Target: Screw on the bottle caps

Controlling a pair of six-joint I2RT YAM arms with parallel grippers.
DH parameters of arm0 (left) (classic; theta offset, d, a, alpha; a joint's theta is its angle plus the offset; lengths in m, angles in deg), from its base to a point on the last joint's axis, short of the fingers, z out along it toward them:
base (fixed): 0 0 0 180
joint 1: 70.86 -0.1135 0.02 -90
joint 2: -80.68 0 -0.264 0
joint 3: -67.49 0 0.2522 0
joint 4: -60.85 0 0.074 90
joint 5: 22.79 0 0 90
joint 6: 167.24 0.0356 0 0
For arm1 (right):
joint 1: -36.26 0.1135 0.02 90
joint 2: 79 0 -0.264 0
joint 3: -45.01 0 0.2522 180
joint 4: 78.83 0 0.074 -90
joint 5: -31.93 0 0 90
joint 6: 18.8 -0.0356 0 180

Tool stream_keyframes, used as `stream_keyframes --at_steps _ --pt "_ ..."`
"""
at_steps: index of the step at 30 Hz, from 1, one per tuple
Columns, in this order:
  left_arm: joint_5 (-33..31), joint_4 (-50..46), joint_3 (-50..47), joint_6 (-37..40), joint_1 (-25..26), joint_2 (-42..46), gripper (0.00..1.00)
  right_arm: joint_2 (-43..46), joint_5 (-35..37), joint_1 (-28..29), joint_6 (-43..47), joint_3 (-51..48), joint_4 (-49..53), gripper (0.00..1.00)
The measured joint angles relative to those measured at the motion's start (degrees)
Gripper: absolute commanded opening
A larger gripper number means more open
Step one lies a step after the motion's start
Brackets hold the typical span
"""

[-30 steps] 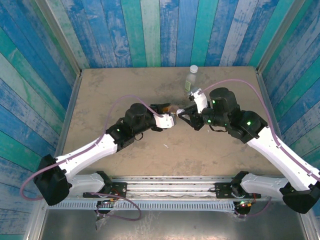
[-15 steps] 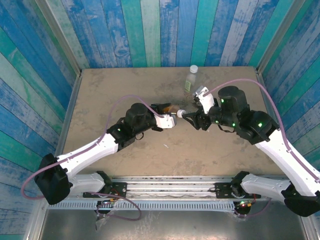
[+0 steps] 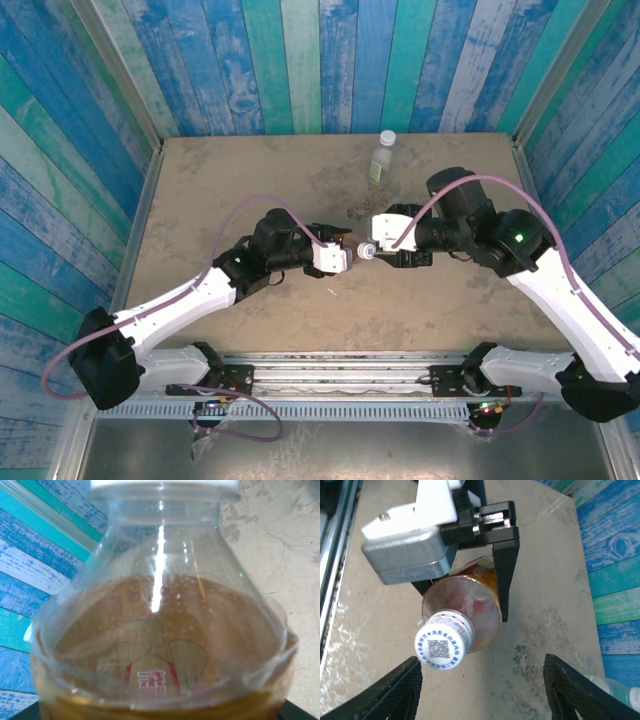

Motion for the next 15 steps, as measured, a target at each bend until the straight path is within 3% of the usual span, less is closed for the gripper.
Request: stream_keyframes --at_steps 15 --pt "0.9 -0.8 0.0 -1.2 -0.2 0.0 0.59 -4.2 -3.8 0.5 5.9 1.9 5.1 0.53"
